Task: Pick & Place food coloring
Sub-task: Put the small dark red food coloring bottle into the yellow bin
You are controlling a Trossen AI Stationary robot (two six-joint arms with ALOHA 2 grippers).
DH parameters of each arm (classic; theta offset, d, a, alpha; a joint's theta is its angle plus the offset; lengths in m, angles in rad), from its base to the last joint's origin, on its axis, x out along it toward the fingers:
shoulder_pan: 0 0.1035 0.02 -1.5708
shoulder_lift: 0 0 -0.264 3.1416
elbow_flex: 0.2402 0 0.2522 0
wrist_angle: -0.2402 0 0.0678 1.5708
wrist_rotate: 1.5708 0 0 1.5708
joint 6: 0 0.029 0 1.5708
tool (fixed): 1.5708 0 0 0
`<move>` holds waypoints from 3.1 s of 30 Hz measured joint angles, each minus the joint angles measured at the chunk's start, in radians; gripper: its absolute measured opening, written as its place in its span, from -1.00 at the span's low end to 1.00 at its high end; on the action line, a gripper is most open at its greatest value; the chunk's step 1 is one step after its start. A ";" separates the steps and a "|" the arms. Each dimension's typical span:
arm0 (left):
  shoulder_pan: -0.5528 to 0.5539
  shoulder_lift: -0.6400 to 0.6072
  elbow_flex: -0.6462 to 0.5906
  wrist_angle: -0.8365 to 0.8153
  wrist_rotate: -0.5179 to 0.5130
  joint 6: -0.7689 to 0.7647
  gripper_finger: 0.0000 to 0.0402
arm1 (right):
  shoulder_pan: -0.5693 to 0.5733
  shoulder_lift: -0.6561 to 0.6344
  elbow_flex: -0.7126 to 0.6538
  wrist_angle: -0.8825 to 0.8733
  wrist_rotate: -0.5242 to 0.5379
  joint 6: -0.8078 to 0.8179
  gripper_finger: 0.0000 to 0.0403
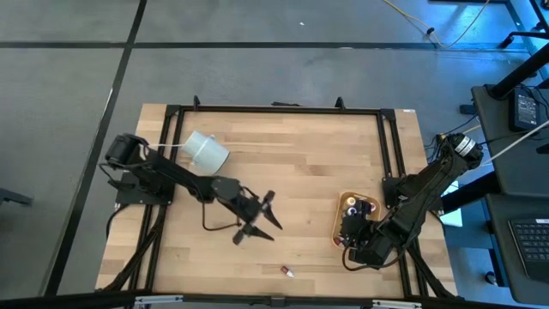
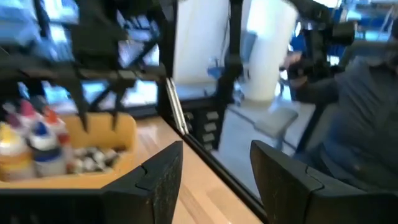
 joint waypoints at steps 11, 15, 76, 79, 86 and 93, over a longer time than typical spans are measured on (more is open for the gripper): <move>-0.142 0.195 0.406 -0.692 -0.198 0.135 -0.14 | 0.000 0.000 0.000 0.001 0.004 -0.001 -0.20; -0.189 0.263 0.446 -0.691 -0.201 0.140 -0.14 | 0.000 0.000 0.000 0.004 0.027 0.000 -0.20; -0.153 0.397 0.521 -0.554 -0.607 0.034 -0.58 | -0.030 0.001 0.000 0.247 0.078 -0.340 -0.20; -0.123 0.378 0.535 -0.564 -0.605 0.051 -0.59 | -0.055 0.001 0.000 0.281 0.086 -0.420 -0.19; -0.057 0.355 0.567 -0.559 -0.595 0.094 -0.61 | -0.110 0.002 0.000 0.303 0.132 -0.572 -0.08; -0.037 0.354 0.567 -0.560 -0.593 0.095 -0.59 | -0.136 0.002 0.001 0.314 0.133 -0.600 -0.13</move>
